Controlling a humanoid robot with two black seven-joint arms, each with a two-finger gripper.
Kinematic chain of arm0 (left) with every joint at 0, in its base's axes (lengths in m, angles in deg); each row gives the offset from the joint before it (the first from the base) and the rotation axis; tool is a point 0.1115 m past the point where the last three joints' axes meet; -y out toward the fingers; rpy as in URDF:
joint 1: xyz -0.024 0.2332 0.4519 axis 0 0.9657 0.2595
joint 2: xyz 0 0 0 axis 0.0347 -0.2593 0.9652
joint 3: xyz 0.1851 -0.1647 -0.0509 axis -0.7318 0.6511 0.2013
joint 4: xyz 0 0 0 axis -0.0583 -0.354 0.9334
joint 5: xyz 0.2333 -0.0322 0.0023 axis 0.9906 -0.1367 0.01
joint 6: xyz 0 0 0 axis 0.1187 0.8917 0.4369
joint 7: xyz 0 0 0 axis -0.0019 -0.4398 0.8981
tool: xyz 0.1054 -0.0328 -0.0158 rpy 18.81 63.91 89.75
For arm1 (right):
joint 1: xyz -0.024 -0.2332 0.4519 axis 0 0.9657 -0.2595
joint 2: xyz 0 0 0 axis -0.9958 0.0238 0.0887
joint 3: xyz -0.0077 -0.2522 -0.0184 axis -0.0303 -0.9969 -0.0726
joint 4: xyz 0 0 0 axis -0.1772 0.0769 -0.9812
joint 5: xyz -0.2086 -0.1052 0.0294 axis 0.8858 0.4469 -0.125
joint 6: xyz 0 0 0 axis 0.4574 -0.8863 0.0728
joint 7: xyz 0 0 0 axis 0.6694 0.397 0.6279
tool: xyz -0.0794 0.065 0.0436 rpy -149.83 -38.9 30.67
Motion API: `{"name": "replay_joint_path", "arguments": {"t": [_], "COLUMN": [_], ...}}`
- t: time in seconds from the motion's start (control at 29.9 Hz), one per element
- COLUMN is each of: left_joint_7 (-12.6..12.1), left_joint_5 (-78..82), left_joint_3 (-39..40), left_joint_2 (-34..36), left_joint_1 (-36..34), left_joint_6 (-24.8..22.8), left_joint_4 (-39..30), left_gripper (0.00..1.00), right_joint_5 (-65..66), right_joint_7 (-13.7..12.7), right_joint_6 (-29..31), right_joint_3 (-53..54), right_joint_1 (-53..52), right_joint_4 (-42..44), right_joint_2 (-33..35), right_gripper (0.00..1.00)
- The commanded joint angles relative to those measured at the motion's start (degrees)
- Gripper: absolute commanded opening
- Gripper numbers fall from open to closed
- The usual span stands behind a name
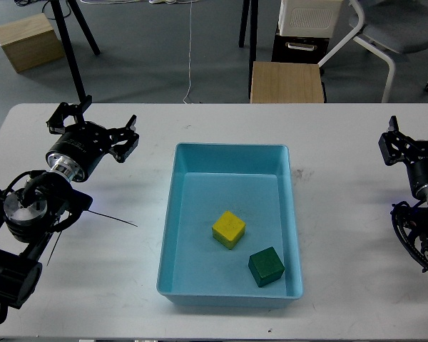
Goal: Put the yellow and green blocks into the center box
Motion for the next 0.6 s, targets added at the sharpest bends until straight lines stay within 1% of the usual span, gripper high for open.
{"name": "replay_joint_path", "arguments": {"t": [0.0, 0.57], "left_joint_7": [-0.01, 0.08], "left_joint_5": [-0.17, 0.0], "left_joint_3": [0.08, 0.08], "left_joint_2": [-0.07, -0.16], "left_joint_1": [-0.12, 0.14], "left_joint_6": [0.11, 0.11], "left_joint_4": [-0.02, -0.55], "left_gripper": [1.0, 1.0], "right_joint_5": [0.01, 0.1], "right_joint_7": [0.08, -0.1], "right_joint_6": [0.0, 0.0], "right_joint_3": [-0.06, 0.47], "right_joint_1": [0.15, 0.15], "right_joint_4": [0.19, 0.02], "right_joint_2": [-0.02, 0.24], "right_gripper": [0.99, 0.99]}}
